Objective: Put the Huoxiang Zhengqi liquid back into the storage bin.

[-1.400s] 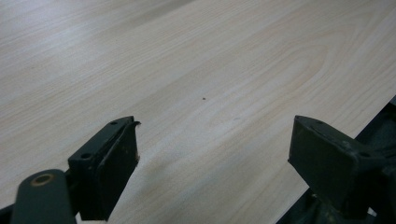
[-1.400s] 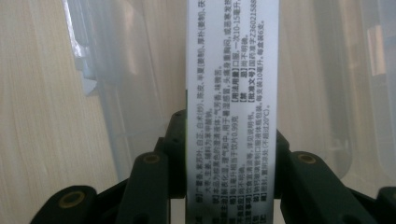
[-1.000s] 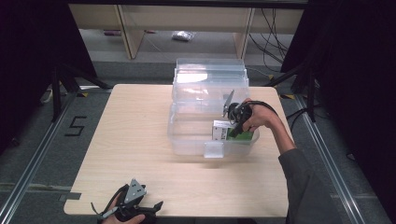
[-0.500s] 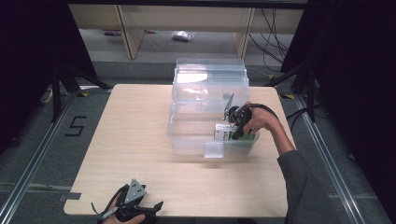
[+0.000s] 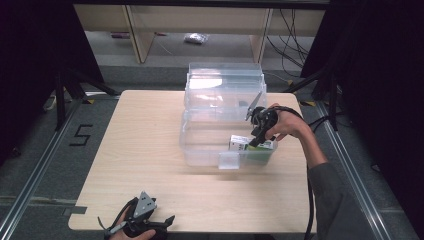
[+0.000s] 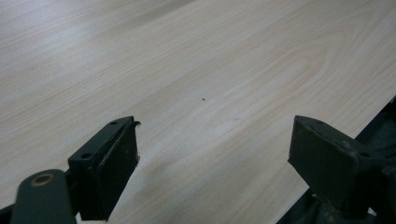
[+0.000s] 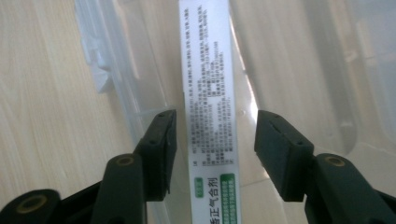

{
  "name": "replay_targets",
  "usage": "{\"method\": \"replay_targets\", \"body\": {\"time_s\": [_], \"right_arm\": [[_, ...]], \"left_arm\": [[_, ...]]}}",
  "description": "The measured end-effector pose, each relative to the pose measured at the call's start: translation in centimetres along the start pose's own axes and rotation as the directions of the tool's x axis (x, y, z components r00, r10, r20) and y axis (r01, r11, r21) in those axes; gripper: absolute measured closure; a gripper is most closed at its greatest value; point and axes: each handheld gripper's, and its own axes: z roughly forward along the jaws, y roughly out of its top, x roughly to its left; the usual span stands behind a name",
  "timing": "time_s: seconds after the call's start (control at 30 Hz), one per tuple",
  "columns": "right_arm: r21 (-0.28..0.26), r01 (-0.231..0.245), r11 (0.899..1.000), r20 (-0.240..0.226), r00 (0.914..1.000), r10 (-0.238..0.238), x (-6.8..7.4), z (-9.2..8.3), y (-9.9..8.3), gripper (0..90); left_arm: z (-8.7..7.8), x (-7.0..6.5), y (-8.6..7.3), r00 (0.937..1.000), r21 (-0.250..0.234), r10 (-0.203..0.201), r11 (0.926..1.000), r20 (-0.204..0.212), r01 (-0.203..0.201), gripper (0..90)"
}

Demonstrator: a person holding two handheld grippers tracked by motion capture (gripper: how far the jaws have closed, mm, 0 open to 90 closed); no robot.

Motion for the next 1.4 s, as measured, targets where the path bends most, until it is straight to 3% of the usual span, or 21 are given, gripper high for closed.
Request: {"method": "replay_targets", "body": {"time_s": [0.1,0.17,0.23,0.3,0.33,0.4,0.43,0.47,0.6,0.67,0.77,0.8,0.87,0.97,1.0,1.1,1.23,1.3,1.33,1.37,1.4], "right_arm": [[-0.052,0.017,0.998,0.002,0.9999,-0.017,-0.2,-0.6,-0.3,47.9],[-0.086,-0.040,0.996,0.000,0.9992,0.040,0.0,-1.1,-0.4,46.6],[-0.106,-0.048,0.993,0.015,0.9987,0.050,0.0,-1.4,-0.5,43.3],[-0.127,-0.090,0.988,0.022,0.9953,0.094,0.2,-1.7,-0.6,41.7],[-0.132,-0.078,0.988,0.026,0.9963,0.082,0.2,-1.8,-0.6,40.5],[-0.136,-0.092,0.986,0.040,0.9944,0.098,0.3,-1.9,-0.6,37.6],[-0.138,-0.123,0.983,0.044,0.9904,0.131,0.5,-2.0,-0.6,36.3],[-0.154,-0.112,0.982,0.050,0.9914,0.121,0.5,-2.1,-0.6,35.0],[-0.201,-0.168,0.965,0.041,0.9828,0.180,0.9,-2.4,-0.7,31.8],[-0.200,-0.197,0.960,0.041,0.9769,0.210,1.1,-2.3,-0.9,30.5],[-0.202,-0.199,0.959,0.054,0.9754,0.214,1.1,-2.3,-1.2,29.4],[-0.218,-0.221,0.951,0.054,0.9698,0.238,1.1,-2.4,-1.4,28.8],[-0.233,-0.232,0.944,0.053,0.9668,0.250,1.1,-2.5,-1.6,28.3],[-0.254,-0.239,0.937,0.058,0.9636,0.261,1.0,-2.5,-1.9,26.8],[-0.252,-0.275,0.928,0.048,0.9539,0.296,1.3,-2.6,-1.9,26.4],[-0.271,-0.277,0.922,0.062,0.9508,0.304,1.5,-2.7,-2.1,25.8],[-0.293,-0.313,0.903,0.068,0.9358,0.346,2.2,-3.0,-2.0,26.4],[-0.305,-0.308,0.901,0.068,0.9366,0.344,2.4,-2.9,-2.1,26.5],[-0.305,-0.308,0.901,0.068,0.9366,0.344,2.4,-2.9,-2.1,26.5],[-0.307,-0.330,0.892,0.064,0.9285,0.366,2.9,-2.9,-2.0,26.4],[-0.316,-0.307,0.898,0.079,0.9345,0.347,2.8,-2.9,-2.0,26.4]], "left_arm": [[-0.1,0.1,0.0,0.9998,0.015,0.021,0.9997,-0.006,-0.021,15.0],[-0.1,0.3,0.1,0.9996,0.022,0.029,0.9994,-0.009,-0.028,15.0],[-0.1,0.2,0.1,0.9997,0.020,0.019,0.9996,-0.012,-0.019,15.1],[-0.1,0.2,0.1,0.9997,0.024,0.023,0.9995,-0.013,-0.022,15.0],[-0.1,0.2,0.0,0.9999,0.012,0.014,0.9998,-0.009,-0.014,15.1],[-0.1,0.0,0.0,1.0000,0.000,0.002,1.0000,0.000,-0.002,15.0],[-0.1,0.0,0.1,1.0000,0.004,-0.001,1.0000,-0.003,0.001,15.0],[-0.1,0.0,0.1,1.0000,0.006,-0.003,1.0000,-0.003,0.003,15.0],[-0.1,0.2,0.1,0.9996,0.015,0.026,0.9996,-0.009,-0.026,15.0],[-0.1,0.1,0.1,0.9999,0.019,0.013,0.9997,-0.012,-0.012,15.0],[0.0,0.0,0.0,1.0000,-0.002,-0.006,1.0000,-0.001,0.006,15.0],[0.0,0.1,0.1,1.0000,0.001,0.006,1.0000,0.000,-0.006,15.0],[0.1,0.0,0.0,1.0000,-0.003,-0.009,0.9999,-0.001,0.009,15.0],[0.0,0.1,0.0,1.0000,-0.003,0.008,1.0000,0.001,-0.008,15.0],[0.0,0.1,0.0,1.0000,-0.001,0.008,1.0000,-0.002,-0.008,15.0],[0.0,0.0,0.0,1.0000,-0.001,-0.003,1.0000,-0.003,0.003,15.0],[0.0,0.0,0.1,1.0000,0.004,0.005,1.0000,-0.001,-0.005,15.0],[0.0,0.1,0.1,0.9999,0.001,0.010,0.9999,0.000,-0.010,15.0],[0.0,0.0,0.0,1.0000,0.004,-0.005,1.0000,-0.004,0.005,15.0],[0.0,0.1,0.1,1.0000,0.004,0.008,1.0000,0.000,-0.008,15.0],[0.0,0.1,0.1,0.9999,0.006,0.013,0.9999,0.001,-0.013,15.0]]}}
